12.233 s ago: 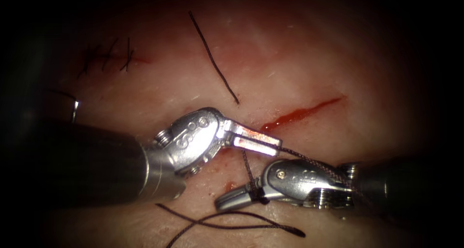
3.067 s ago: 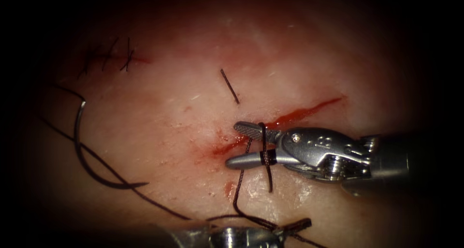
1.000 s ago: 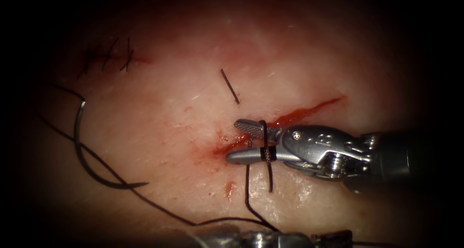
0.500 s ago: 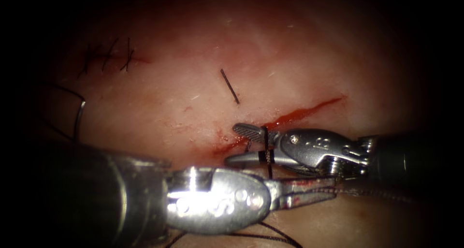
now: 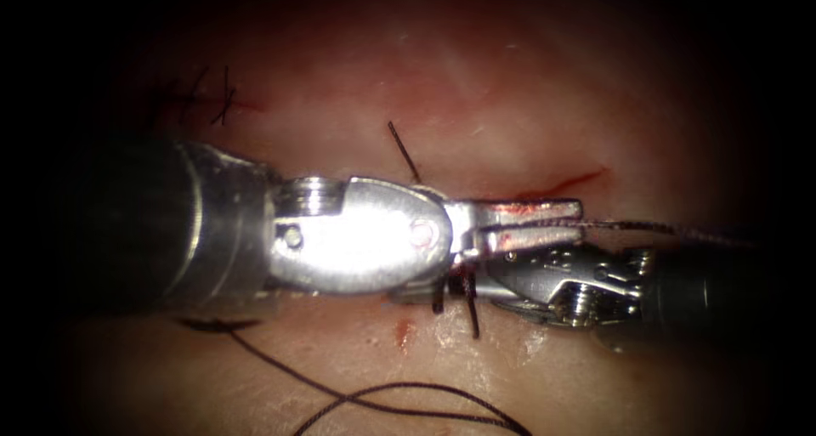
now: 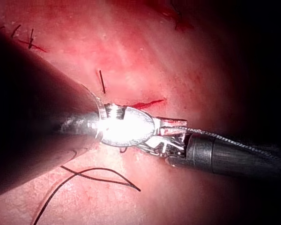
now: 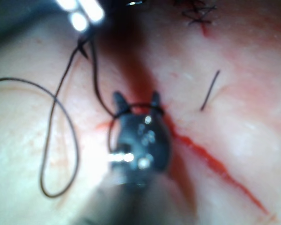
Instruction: Wound Closure
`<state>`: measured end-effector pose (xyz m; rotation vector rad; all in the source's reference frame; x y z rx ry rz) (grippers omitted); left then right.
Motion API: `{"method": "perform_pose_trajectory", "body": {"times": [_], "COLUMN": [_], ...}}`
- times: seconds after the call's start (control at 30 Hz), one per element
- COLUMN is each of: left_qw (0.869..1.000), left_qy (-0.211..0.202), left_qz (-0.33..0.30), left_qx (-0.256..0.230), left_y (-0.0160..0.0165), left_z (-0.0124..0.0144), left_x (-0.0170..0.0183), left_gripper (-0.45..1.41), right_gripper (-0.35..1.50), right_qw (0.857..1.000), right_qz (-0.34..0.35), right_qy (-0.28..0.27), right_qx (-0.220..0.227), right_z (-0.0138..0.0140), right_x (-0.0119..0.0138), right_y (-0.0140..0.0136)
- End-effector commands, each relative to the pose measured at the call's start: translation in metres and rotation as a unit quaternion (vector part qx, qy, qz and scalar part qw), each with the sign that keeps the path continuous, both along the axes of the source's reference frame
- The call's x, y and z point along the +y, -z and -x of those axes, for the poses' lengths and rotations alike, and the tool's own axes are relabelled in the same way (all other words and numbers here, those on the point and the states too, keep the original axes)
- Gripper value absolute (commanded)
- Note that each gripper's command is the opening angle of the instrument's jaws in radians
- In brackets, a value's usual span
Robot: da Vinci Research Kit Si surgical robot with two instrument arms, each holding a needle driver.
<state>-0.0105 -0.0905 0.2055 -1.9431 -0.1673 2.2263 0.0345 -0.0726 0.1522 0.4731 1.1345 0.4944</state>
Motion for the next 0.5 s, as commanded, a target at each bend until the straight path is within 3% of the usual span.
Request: {"method": "perform_pose_trajectory", "body": {"times": [0.03, 0.5], "left_qw": [1.0, 0.998], "left_qy": [-0.001, -0.013], "left_qz": [0.001, 0.054], "left_qx": [-0.002, -0.038], "left_y": [-0.0011, -0.0083], "left_z": [0.0003, -0.0021], "left_x": [-0.0004, 0.0028], "left_gripper": [-0.45, -0.45], "right_gripper": [0.46, 0.46], "right_qw": [1.0, 0.999], "right_qz": [-0.003, -0.011], "right_qy": [0.009, 0.032], "right_qx": [0.004, 0.022], "right_z": [-0.0008, -0.0011], "right_x": [-0.0014, -0.0023], "right_y": [-0.0006, -0.0001]}}
